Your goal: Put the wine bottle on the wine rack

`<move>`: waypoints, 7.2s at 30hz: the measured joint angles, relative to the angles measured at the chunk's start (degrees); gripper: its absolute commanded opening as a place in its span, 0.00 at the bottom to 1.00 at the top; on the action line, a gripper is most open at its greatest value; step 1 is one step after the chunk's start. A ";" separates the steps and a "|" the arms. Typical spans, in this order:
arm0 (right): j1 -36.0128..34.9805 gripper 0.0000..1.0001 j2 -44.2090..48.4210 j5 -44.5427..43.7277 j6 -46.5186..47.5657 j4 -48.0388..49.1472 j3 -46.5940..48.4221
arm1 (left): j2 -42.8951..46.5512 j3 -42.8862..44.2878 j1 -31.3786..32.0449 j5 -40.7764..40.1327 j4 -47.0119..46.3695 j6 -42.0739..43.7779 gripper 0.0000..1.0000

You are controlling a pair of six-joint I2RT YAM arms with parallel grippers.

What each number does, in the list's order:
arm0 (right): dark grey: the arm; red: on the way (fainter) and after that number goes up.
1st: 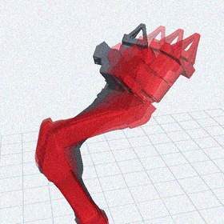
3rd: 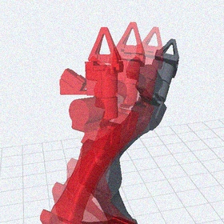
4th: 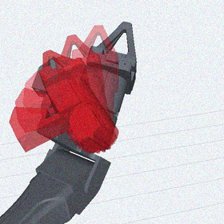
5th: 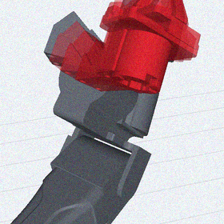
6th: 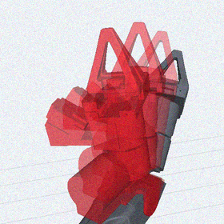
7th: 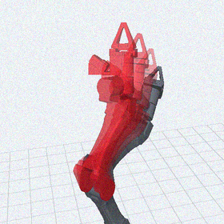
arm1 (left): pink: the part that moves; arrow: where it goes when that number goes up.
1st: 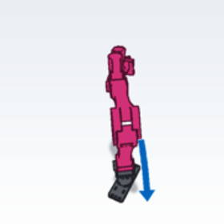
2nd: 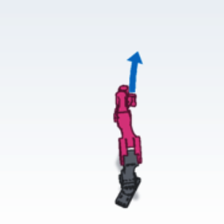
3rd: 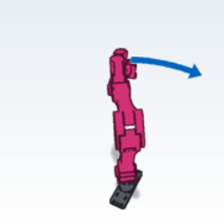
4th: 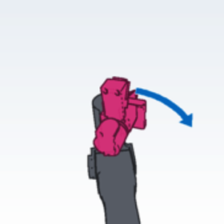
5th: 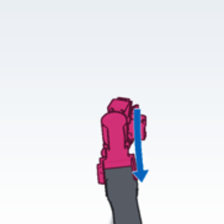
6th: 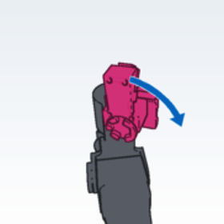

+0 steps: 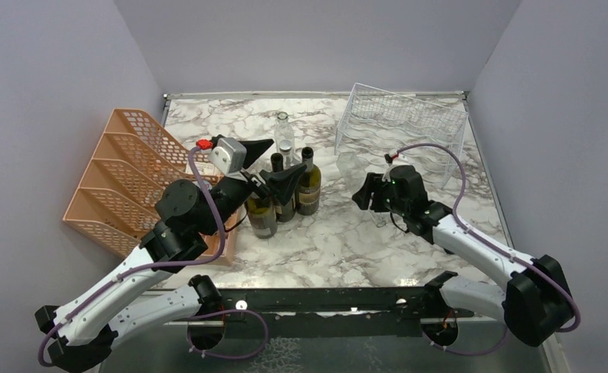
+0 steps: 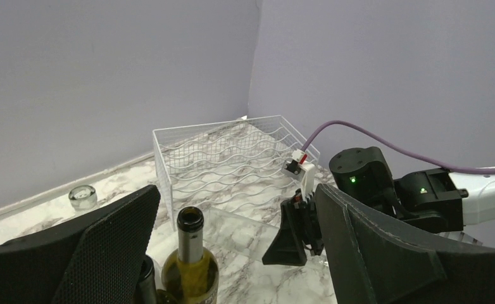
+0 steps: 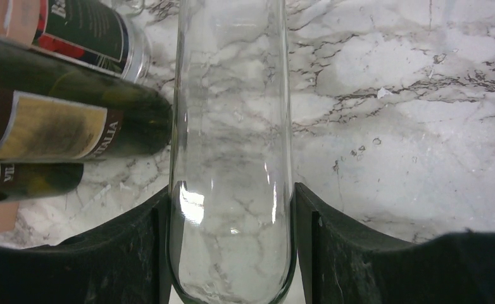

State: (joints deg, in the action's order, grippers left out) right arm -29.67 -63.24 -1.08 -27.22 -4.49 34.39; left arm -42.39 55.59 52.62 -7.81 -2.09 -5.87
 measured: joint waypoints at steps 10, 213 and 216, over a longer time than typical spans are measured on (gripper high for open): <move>0.00 0.01 -7.45 -6.86 -3.67 13.92 -2.40 | 2.71 -0.83 0.02 -2.62 1.77 3.30 0.99; -6.27 0.24 -21.40 36.61 31.39 8.22 34.36 | 0.46 2.05 0.02 -7.30 11.67 3.61 0.99; -6.27 0.17 -21.18 36.59 32.00 8.52 34.05 | 0.15 2.05 0.02 -7.30 11.65 3.63 0.99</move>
State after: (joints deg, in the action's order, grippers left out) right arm -35.94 -84.42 35.51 4.78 4.03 68.45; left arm -42.24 57.65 52.64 -15.11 9.56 -2.24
